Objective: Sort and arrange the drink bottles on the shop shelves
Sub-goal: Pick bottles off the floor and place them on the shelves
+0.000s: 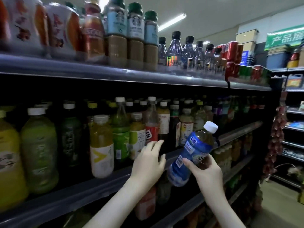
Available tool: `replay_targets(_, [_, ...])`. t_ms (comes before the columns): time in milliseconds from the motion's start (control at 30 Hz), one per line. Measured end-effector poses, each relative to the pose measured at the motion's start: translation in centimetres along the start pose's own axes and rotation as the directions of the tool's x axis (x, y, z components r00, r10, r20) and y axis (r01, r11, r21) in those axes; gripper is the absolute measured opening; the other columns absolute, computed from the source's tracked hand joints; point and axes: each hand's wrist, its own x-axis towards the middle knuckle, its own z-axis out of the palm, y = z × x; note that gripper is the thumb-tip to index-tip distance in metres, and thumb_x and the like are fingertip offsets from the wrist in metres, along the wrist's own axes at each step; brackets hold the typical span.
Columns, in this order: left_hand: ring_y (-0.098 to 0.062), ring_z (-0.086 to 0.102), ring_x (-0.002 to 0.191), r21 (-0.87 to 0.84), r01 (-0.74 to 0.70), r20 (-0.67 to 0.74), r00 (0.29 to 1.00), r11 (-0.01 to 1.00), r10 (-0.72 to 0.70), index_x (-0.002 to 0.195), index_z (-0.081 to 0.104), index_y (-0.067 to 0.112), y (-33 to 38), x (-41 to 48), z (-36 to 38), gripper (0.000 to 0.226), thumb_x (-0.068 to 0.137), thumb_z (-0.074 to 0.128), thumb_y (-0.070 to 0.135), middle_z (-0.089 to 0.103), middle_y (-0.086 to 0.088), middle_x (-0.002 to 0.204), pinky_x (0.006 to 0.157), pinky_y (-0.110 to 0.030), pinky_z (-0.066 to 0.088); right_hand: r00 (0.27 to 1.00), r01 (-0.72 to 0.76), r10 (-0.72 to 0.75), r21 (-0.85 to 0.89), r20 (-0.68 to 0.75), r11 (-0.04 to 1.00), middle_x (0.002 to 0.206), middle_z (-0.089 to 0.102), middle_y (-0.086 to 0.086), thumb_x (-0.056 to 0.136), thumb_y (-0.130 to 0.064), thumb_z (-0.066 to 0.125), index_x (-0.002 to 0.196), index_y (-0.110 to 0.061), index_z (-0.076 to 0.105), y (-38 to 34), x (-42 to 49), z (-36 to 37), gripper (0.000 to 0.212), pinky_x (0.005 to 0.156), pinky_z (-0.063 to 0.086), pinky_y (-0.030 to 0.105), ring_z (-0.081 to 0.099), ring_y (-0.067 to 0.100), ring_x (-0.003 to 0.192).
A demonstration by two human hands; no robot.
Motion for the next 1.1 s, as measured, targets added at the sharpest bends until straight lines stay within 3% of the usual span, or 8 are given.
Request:
replay_targets(167, [-0.016, 0.051, 0.114, 0.062, -0.018, -0.071, 0.997, 0.998, 0.022, 0.129, 0.054, 0.018, 1.5, 3.4, 5.5, 0.036, 0.094, 0.056, 0.027, 0.056, 0.003, 0.122, 0.087, -0.025, 0.043, 0.997, 0.049, -0.052, -0.048, -0.051, 0.998, 0.091, 0.069, -0.014, 0.067, -0.025, 0.085, 0.092, -0.025, 0.063, 4.1, 6.8, -3.3, 0.034, 0.079, 0.050, 0.029, 0.065, 0.008, 0.087])
replay_targets(300, [-0.031, 0.058, 0.112, 0.251, -0.038, -0.162, 0.983, 0.967, 0.081, 0.126, 0.060, 0.013, 2.4, 7.6, 10.8, 0.048, 0.080, 0.073, 0.021, 0.063, -0.007, 0.119, 0.093, -0.042, 0.047, 0.995, 0.098, -0.098, -0.024, 0.005, 0.995, 0.090, 0.066, -0.018, 0.069, -0.022, 0.084, 0.095, -0.025, 0.062, 6.3, 12.7, -6.8, 0.034, 0.068, 0.044, 0.012, 0.061, -0.005, 0.083])
replay_targets(467, [-0.037, 0.030, 0.133, 0.478, 0.146, -0.282, 0.960, 0.866, -0.006, 0.140, 0.049, 0.023, 3.8, 13.9, 15.8, 0.075, 0.071, 0.077, 0.028, 0.049, -0.025, 0.136, 0.103, -0.067, 0.026, 0.981, 0.112, -0.116, 0.034, 0.157, 0.993, 0.096, 0.068, -0.018, 0.068, -0.023, 0.084, 0.098, -0.027, 0.063, 9.0, 20.1, -11.0, 0.037, 0.074, 0.046, 0.020, 0.061, -0.006, 0.089])
replay_targets(600, [-0.032, -0.010, 0.147, 0.577, 0.350, -0.320, 0.928, 0.738, -0.189, 0.153, -0.003, 0.033, 4.1, 17.6, 17.1, 0.073, 0.096, 0.042, 0.044, 0.005, -0.023, 0.159, 0.107, -0.057, -0.019, 0.956, 0.109, -0.122, 0.063, 0.268, 0.992, 0.095, 0.068, -0.020, 0.068, -0.022, 0.084, 0.094, -0.032, 0.062, 10.6, 24.8, -12.3, 0.035, 0.070, 0.046, 0.013, 0.062, -0.010, 0.084])
replay_targets(700, [-0.032, -0.011, 0.146, 0.608, 0.399, -0.362, 0.909, 0.686, -0.208, 0.153, 0.006, 0.034, 4.3, 18.4, 17.7, 0.066, 0.096, 0.036, 0.046, 0.007, -0.020, 0.159, 0.102, -0.054, -0.028, 0.931, 0.126, -0.146, 0.079, 0.334, 0.989, 0.094, 0.068, -0.018, 0.069, -0.024, 0.084, 0.096, -0.032, 0.062, 11.5, 27.0, -11.8, 0.036, 0.067, 0.048, 0.008, 0.061, -0.014, 0.084])
replay_targets(833, [-0.031, 0.002, 0.140, 0.571, 0.411, -0.402, 0.895, 0.711, -0.195, 0.143, 0.041, 0.032, 4.5, 18.7, 17.7, 0.055, 0.088, 0.049, 0.037, 0.035, -0.025, 0.145, 0.108, -0.048, -0.018, 0.911, 0.109, -0.154, 0.138, 0.382, 0.984, 0.096, 0.069, -0.018, 0.069, -0.024, 0.085, 0.101, -0.030, 0.064, 12.4, 27.8, -10.2, 0.039, 0.068, 0.049, 0.007, 0.063, -0.011, 0.088])
replay_targets(933, [-0.035, 0.021, 0.128, 0.544, 0.387, -0.436, 0.888, 0.744, -0.143, 0.123, 0.061, 0.024, 4.0, 18.8, 18.1, 0.050, 0.074, 0.054, 0.031, 0.053, -0.030, 0.120, 0.109, -0.051, 0.003, 0.893, 0.101, -0.165, 0.172, 0.418, 0.980, 0.093, 0.069, -0.023, 0.068, -0.024, 0.085, 0.098, -0.035, 0.063, 12.4, 27.9, -9.3, 0.038, 0.066, 0.048, 0.006, 0.061, -0.014, 0.087])
replay_targets(1100, [-0.038, 0.029, 0.122, 0.489, 0.324, -0.515, 0.857, 0.810, -0.032, 0.110, 0.061, 0.022, 4.4, 17.6, 18.2, 0.039, 0.072, 0.064, 0.027, 0.054, -0.027, 0.112, 0.097, -0.063, 0.035, 0.873, 0.096, -0.182, 0.206, 0.453, 0.974, 0.090, 0.069, -0.026, 0.068, -0.022, 0.084, 0.097, -0.037, 0.062, 12.0, 27.9, -8.5, 0.038, 0.066, 0.048, 0.007, 0.063, -0.011, 0.087])
